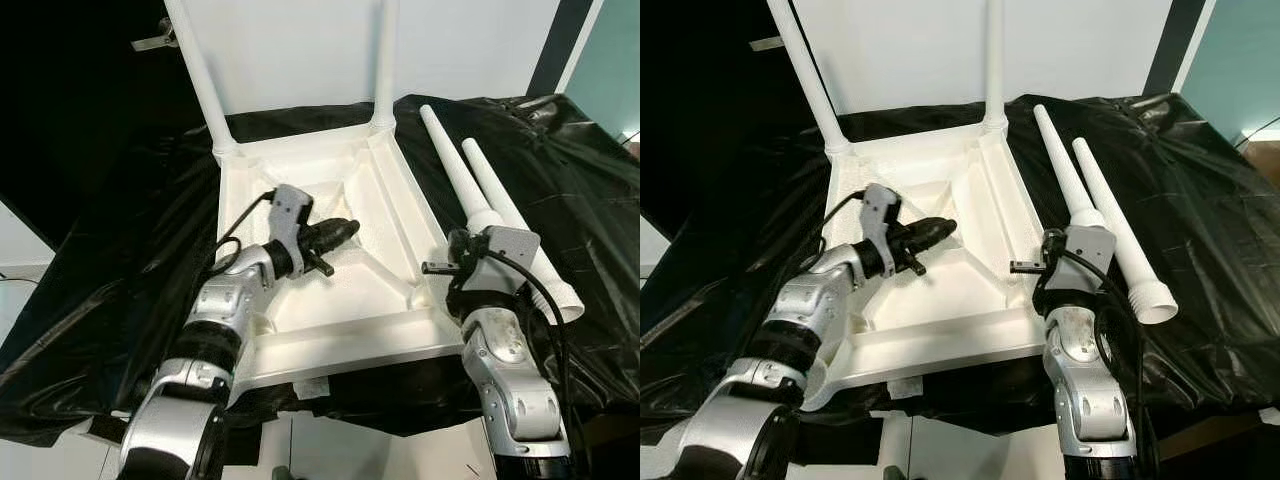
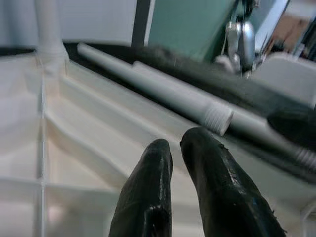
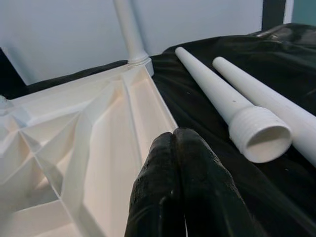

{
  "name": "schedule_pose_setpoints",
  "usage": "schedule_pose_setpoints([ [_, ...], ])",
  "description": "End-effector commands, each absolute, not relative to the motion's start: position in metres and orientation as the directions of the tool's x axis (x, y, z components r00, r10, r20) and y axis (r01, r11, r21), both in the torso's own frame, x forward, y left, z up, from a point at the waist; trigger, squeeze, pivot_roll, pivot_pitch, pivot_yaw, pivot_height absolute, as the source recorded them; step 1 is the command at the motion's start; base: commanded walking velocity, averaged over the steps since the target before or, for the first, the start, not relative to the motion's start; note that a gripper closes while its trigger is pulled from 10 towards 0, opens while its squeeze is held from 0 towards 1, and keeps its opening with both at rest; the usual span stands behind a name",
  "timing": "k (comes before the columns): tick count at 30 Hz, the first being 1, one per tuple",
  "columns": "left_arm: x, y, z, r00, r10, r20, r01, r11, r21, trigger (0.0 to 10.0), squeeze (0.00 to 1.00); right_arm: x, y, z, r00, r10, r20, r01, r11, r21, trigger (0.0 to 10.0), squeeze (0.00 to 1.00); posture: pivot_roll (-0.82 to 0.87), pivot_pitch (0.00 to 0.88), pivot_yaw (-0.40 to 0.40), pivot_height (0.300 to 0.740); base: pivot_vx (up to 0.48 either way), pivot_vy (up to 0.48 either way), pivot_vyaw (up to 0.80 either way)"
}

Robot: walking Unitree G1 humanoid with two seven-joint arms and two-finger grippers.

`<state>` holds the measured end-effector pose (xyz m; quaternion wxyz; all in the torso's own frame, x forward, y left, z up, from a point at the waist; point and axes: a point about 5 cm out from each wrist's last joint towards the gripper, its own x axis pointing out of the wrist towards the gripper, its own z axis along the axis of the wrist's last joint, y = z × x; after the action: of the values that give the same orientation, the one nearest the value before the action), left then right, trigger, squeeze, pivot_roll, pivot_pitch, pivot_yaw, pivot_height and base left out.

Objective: Building children table

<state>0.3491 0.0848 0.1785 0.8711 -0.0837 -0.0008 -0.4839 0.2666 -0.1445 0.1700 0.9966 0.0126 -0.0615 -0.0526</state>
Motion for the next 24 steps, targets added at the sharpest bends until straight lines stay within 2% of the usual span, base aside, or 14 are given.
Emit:
schedule_pose_setpoints([
  [1,0.340,0.084,0.183,0.367,-0.923,0.118,0.927,0.352,-0.132,10.0,0.00,0.268,-0.142,0.169,0.989,-0.094,0.114,0.091,0.995,0.032,10.0,0.00,-0.15,0.006,0.076,0.740,0.000,0.000,0.00],
  [9,0.341,0.070,0.181,0.403,-0.911,0.088,0.910,0.388,-0.144,10.0,0.00,0.274,-0.160,0.181,0.981,-0.168,0.096,0.159,0.983,0.094,10.0,0.00,-0.16,0.011,0.082,0.740,0.000,0.000,0.00],
  [10,0.339,0.066,0.181,0.399,-0.913,0.089,0.911,0.383,-0.152,10.0,0.00,0.276,-0.167,0.187,0.976,-0.202,0.086,0.193,0.975,0.110,10.0,0.06,-0.17,0.013,0.083,0.740,0.000,0.000,0.00],
  [11,0.339,0.062,0.182,0.396,-0.914,0.091,0.911,0.379,-0.159,10.0,0.00,0.277,-0.176,0.192,0.968,-0.242,0.072,0.232,0.964,0.130,10.0,0.42,-0.17,0.014,0.084,0.740,0.000,0.000,0.00],
  [12,0.339,0.059,0.182,0.394,-0.915,0.090,0.912,0.376,-0.164,10.0,0.00,0.278,-0.184,0.196,0.959,-0.278,0.058,0.267,0.953,0.147,10.0,0.64,-0.17,0.015,0.085,0.740,0.000,0.000,0.00],
  [13,0.339,0.059,0.182,0.394,-0.915,0.090,0.912,0.376,-0.164,10.0,0.00,0.278,-0.184,0.196,0.959,-0.278,0.058,0.267,0.953,0.147,10.0,0.64,-0.17,0.015,0.085,0.740,0.000,0.000,0.00],
  [14,0.337,0.056,0.182,0.393,-0.916,0.084,0.911,0.376,-0.170,10.0,0.00,0.279,-0.191,0.199,0.951,-0.307,0.044,0.297,0.942,0.158,10.0,0.85,-0.17,0.016,0.085,0.740,0.000,0.000,0.00],
  [15,0.337,0.056,0.182,0.393,-0.916,0.084,0.911,0.376,-0.170,10.0,0.00,0.279,-0.191,0.199,0.951,-0.307,0.044,0.297,0.942,0.158,10.0,0.85,-0.17,0.016,0.085,0.740,0.000,0.000,0.00],
  [16,0.336,0.052,0.182,0.393,-0.917,0.073,0.910,0.376,-0.175,10.0,0.00,0.279,-0.201,0.198,0.938,-0.347,0.016,0.340,0.926,0.163,10.0,1.00,-0.18,0.018,0.082,0.740,0.000,0.000,0.00],
  [19,0.331,0.041,0.179,0.374,-0.926,0.055,0.916,0.360,-0.180,10.0,0.00,0.274,-0.220,0.191,0.901,-0.429,-0.060,0.433,0.893,0.121,10.0,1.00,-0.18,0.021,0.076,0.740,0.000,0.000,0.00],
  [24,0.329,0.037,0.178,0.370,-0.927,0.054,0.915,0.355,-0.191,10.0,0.00,0.270,-0.224,0.190,0.887,-0.450,-0.106,0.460,0.882,0.104,10.0,1.00,-0.20,0.024,0.070,0.740,0.000,0.000,0.00],
])
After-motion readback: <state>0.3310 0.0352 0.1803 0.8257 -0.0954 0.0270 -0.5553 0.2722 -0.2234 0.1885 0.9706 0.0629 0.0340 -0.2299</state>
